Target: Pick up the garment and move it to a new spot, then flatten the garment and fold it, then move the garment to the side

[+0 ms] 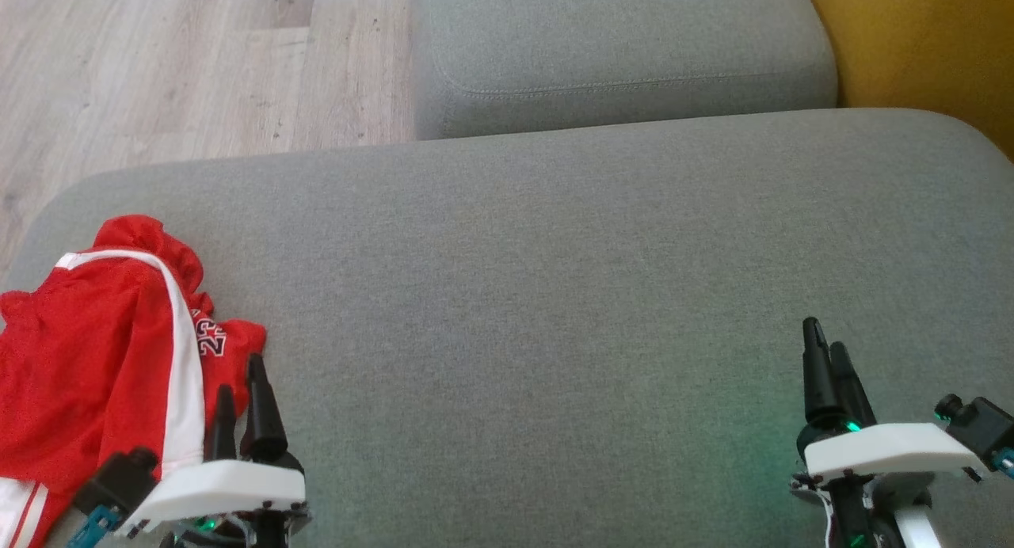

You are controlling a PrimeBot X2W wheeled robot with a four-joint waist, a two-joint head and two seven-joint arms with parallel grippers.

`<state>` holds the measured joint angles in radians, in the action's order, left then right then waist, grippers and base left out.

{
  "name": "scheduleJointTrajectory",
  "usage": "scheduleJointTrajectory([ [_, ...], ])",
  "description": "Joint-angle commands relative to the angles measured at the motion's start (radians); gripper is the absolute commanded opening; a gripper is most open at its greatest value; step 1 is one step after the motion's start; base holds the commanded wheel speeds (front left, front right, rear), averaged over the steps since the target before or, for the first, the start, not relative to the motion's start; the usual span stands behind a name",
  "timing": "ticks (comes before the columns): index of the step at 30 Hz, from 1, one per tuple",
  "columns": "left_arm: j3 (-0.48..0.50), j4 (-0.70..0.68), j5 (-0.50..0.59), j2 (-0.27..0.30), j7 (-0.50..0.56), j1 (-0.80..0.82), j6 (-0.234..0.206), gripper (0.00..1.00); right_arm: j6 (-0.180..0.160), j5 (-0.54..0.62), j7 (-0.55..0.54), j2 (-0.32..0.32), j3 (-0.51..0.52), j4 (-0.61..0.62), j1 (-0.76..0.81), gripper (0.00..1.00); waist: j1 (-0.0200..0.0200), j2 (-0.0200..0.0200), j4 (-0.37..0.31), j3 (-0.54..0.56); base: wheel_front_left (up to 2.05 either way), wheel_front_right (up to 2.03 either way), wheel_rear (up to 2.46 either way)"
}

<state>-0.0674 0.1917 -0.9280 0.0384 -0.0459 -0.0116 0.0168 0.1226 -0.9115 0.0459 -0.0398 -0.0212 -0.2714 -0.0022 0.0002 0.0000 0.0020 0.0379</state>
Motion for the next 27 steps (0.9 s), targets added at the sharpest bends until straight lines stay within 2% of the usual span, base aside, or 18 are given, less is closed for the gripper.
scheduleJointTrajectory([
  [1, 0.004, -0.041, 0.036, 0.009, -0.015, 0.019, -0.007, 1.0, 0.004, 0.034, 0.017, -0.007, -0.017, 0.041, -0.024, 1.0, -0.0002, 0.0, 0.0, 0.002, 0.0, 0.0, 0.0],
  [13, -0.013, -0.048, 0.19, 0.009, -0.054, -0.003, -0.018, 1.0, 0.005, 0.196, 0.055, -0.007, -0.051, 0.059, -0.009, 1.0, -0.0002, 0.0, 0.001, 0.02, 0.0, 0.0, 0.0],
  [27, -0.052, -0.063, 0.373, 0.009, -0.096, -0.011, -0.059, 1.0, 0.005, 0.361, 0.097, -0.008, -0.075, 0.079, 0.002, 1.0, -0.0002, 0.0, 0.002, 0.027, 0.0, 0.0, 0.0],
])
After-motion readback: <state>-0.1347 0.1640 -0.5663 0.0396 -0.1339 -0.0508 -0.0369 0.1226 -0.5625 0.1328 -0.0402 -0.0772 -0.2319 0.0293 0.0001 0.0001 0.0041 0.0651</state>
